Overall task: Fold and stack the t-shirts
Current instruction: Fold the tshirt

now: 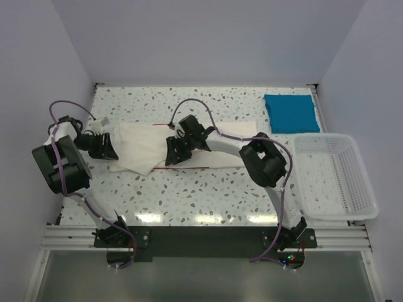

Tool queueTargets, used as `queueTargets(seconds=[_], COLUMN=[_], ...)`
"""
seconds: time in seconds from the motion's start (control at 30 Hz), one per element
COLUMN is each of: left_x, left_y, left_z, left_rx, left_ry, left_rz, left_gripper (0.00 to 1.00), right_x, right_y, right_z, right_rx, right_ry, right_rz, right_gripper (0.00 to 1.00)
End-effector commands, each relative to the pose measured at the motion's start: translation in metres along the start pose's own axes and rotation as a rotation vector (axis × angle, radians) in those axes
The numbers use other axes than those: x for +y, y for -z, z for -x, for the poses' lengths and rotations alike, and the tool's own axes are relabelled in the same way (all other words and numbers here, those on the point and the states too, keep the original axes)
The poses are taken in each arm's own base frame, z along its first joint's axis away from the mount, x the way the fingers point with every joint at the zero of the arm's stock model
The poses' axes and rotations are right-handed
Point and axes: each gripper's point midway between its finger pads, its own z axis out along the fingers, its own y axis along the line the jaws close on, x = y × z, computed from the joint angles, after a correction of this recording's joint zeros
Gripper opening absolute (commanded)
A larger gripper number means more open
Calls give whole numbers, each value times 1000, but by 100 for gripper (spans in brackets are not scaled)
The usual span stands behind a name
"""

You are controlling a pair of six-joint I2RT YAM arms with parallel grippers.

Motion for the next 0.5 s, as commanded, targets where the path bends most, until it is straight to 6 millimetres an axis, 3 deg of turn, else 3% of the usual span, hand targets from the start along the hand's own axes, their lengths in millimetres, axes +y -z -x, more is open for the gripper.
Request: queueTargets(seconds=[0.0, 0.1, 0.27, 0.4, 0.47], left_x=[7, 6, 1, -4, -6], left_y=[9, 13, 22, 25, 27], left_z=[25, 28, 33, 36, 37], left_rx=[-73, -82, -115, -138, -147], left_ry=[-2, 3, -2, 8, 7], left_rz=[34, 40, 53, 44, 40], left_gripper=[46, 47, 49, 49, 49], right_x=[50, 69, 77, 86, 100], right_y=[-19, -37, -70, -76, -65], right_z=[49, 54, 40, 31, 37], right_rx=[-200, -258, -271, -261, -278], right_ry=[-83, -148, -250, -355, -339], right_rz=[74, 87, 66, 76, 106], right_gripper=[51, 52, 55, 56, 56])
